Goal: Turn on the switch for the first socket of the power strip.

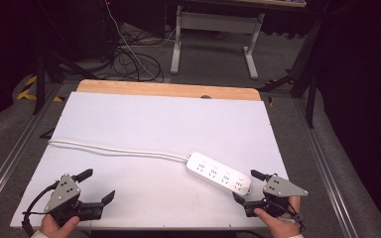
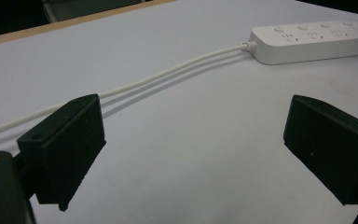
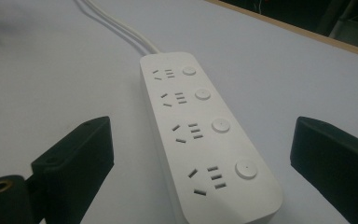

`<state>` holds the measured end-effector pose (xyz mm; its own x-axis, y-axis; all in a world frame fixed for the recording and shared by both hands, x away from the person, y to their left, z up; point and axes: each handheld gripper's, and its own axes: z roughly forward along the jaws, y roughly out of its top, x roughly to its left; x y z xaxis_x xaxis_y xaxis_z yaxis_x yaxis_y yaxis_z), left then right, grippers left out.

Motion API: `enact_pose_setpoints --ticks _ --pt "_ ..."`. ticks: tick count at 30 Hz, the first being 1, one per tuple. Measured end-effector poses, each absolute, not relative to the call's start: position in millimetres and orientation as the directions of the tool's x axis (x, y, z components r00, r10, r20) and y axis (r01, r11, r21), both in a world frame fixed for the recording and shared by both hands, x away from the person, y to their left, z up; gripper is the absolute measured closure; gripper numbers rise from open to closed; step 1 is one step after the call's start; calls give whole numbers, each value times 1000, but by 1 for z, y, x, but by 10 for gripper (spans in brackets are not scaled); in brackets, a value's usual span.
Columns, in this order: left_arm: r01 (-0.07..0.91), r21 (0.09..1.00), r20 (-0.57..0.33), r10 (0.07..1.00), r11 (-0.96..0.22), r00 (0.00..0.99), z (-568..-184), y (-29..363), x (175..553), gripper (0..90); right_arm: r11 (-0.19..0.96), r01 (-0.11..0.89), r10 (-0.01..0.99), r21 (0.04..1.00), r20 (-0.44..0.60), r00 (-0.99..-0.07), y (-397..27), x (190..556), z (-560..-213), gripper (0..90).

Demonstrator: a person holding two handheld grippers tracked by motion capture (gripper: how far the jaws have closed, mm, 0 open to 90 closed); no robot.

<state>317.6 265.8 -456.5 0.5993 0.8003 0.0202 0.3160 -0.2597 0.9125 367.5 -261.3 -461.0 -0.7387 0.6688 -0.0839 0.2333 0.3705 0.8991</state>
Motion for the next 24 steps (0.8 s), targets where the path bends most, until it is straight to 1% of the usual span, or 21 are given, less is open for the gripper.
enact_pose_setpoints --ticks 19,24 --pt "304 912 45 802 -277 596 -456 265 316 60 383 224 665 896 -98 -741 -260 366 -459 78" --pt "307 912 44 807 -274 589 -456 265 316 60 370 228 660 901 -81 -747 -259 366 -458 86"
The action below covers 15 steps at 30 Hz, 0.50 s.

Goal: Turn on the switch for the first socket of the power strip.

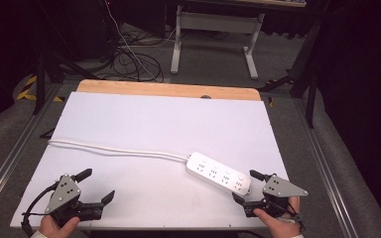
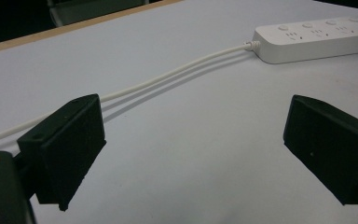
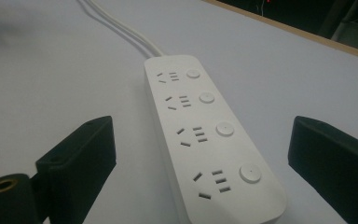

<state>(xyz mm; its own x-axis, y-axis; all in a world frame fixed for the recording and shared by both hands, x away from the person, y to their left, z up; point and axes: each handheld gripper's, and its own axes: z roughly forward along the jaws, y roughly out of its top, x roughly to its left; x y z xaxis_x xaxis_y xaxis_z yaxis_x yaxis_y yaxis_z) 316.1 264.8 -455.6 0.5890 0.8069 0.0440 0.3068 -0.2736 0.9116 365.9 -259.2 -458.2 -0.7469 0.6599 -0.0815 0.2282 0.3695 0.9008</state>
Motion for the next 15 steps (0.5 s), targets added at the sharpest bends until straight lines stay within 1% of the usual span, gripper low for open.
enact_pose_setpoints --ticks 5,9,10,11,15 --pt "314 915 24 808 -256 589 -456 266 317 61 352 229 659 908 -66 -749 -258 365 -457 96" --pt "310 914 33 809 -263 587 -456 266 317 62 354 229 661 907 -69 -747 -258 366 -455 99" --pt "312 915 26 809 -256 588 -456 265 316 62 359 228 660 905 -74 -747 -258 366 -455 105" --pt "310 914 32 808 -261 588 -456 265 316 62 365 223 663 904 -84 -743 -257 367 -453 154" --pt "314 912 30 807 -263 590 -456 265 316 62 364 232 668 902 -80 -739 -257 368 -449 162"
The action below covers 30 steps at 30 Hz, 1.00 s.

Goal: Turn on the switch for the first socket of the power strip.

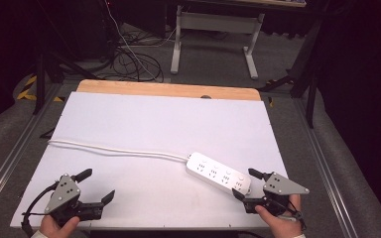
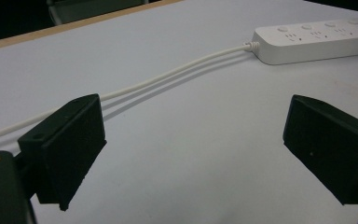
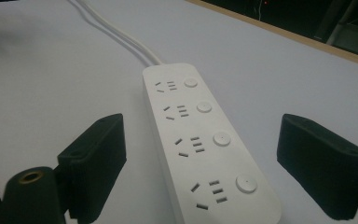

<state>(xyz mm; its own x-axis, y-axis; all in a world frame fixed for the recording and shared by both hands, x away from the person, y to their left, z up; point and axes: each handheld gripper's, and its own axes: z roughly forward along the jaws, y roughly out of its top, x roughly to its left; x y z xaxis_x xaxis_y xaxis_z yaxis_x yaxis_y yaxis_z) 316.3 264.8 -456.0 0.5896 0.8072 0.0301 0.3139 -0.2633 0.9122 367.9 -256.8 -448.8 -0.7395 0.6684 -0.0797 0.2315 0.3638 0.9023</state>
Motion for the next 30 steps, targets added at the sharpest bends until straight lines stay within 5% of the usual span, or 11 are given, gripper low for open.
enact_pose_setpoints --ticks 30 --pt "307 910 48 806 -278 589 -456 264 316 62 409 220 643 885 -109 -758 -222 404 -399 184"
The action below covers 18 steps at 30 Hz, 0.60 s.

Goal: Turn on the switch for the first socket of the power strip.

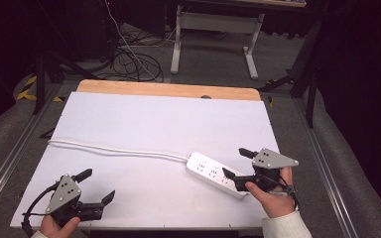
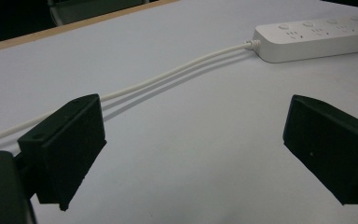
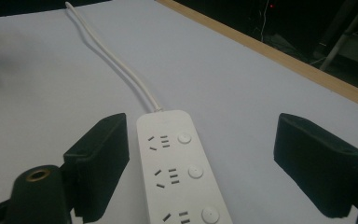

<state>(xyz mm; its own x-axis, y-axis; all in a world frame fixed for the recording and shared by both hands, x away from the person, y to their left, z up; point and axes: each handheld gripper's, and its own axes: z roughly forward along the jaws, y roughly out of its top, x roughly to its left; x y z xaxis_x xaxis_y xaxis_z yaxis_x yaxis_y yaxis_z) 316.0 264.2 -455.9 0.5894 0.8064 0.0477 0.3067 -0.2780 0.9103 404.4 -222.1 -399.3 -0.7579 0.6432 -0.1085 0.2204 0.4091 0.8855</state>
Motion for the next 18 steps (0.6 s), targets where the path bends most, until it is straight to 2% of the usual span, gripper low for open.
enact_pose_setpoints --ticks 18 --pt "309 909 43 802 -279 595 -456 264 316 62 437 232 633 869 -114 -766 -205 429 -392 187"
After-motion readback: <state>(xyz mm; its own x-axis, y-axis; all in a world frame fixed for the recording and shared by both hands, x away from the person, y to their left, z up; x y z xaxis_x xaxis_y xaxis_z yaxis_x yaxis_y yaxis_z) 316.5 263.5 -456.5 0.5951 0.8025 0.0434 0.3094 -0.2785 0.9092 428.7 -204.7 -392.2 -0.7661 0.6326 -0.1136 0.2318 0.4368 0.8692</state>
